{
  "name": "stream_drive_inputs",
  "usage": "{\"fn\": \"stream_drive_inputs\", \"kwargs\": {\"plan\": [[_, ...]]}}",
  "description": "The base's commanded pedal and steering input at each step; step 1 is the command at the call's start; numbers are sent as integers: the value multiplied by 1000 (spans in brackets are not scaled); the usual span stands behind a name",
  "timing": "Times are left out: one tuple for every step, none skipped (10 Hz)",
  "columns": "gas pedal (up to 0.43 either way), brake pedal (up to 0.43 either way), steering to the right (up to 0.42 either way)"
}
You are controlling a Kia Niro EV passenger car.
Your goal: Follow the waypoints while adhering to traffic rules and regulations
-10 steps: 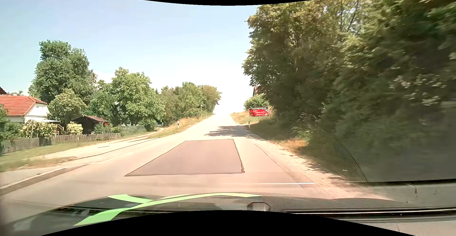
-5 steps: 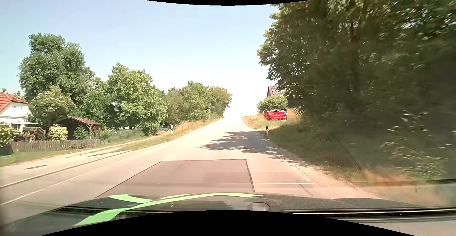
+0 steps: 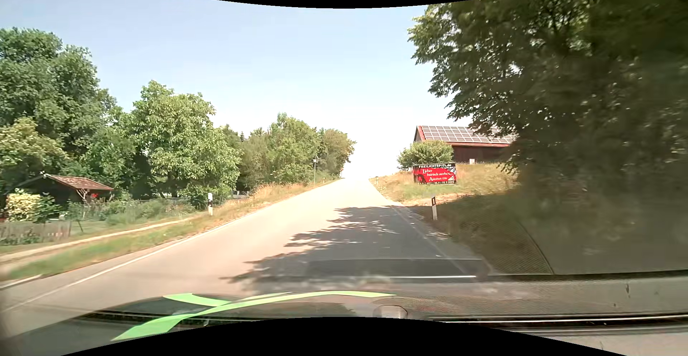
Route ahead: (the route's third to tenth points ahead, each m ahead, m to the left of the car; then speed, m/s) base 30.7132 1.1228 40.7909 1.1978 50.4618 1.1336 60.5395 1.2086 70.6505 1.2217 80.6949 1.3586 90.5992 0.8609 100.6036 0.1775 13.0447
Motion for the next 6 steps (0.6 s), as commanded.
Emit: {"fn": "stream_drive_inputs", "kwargs": {"plan": [[260, 0, -9], [260, 0, -8], [260, 0, -8], [260, 0, -8], [260, 0, -8], [268, 0, -8]]}}
